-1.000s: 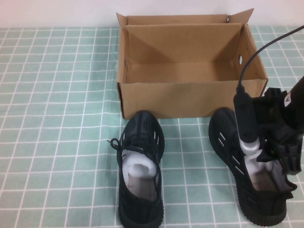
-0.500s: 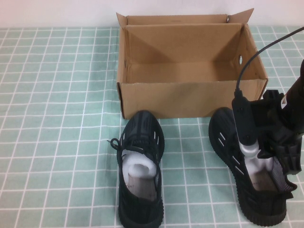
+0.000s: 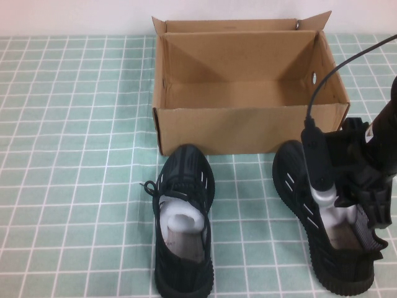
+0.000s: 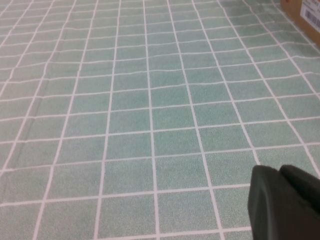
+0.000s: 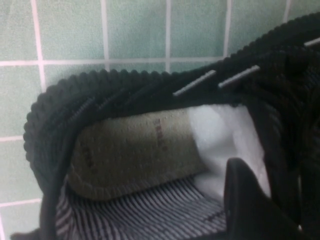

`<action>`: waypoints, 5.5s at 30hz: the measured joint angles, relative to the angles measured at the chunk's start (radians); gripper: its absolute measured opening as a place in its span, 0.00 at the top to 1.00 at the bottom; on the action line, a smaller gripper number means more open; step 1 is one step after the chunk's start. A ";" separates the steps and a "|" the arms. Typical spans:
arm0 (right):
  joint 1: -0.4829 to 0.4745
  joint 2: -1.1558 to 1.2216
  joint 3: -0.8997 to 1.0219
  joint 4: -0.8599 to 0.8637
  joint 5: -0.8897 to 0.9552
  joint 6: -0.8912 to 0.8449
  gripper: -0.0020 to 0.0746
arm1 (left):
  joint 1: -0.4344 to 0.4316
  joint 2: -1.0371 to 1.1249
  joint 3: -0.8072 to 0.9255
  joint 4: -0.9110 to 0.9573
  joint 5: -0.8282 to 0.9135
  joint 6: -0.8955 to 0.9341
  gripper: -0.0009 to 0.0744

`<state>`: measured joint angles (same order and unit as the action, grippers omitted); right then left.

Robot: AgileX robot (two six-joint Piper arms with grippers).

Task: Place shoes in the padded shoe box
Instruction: Pick up the shoe from the table, then place the shoe in the shoe box

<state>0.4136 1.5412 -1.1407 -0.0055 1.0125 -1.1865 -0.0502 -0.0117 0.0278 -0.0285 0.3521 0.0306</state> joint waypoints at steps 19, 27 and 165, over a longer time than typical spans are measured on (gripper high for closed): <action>0.007 0.032 -0.001 -0.009 -0.009 0.051 0.88 | 0.000 0.000 0.000 0.000 0.000 0.000 0.99; 0.007 0.021 -0.001 -0.022 -0.003 0.053 0.97 | 0.000 0.000 0.000 0.000 0.000 0.000 0.99; 0.062 0.755 -0.998 -0.371 -0.386 1.716 0.98 | 0.000 0.000 0.000 0.000 0.000 0.000 0.99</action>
<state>0.4755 2.2962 -2.1389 -0.3762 0.6266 0.5292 -0.0502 -0.0117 0.0278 -0.0285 0.3521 0.0306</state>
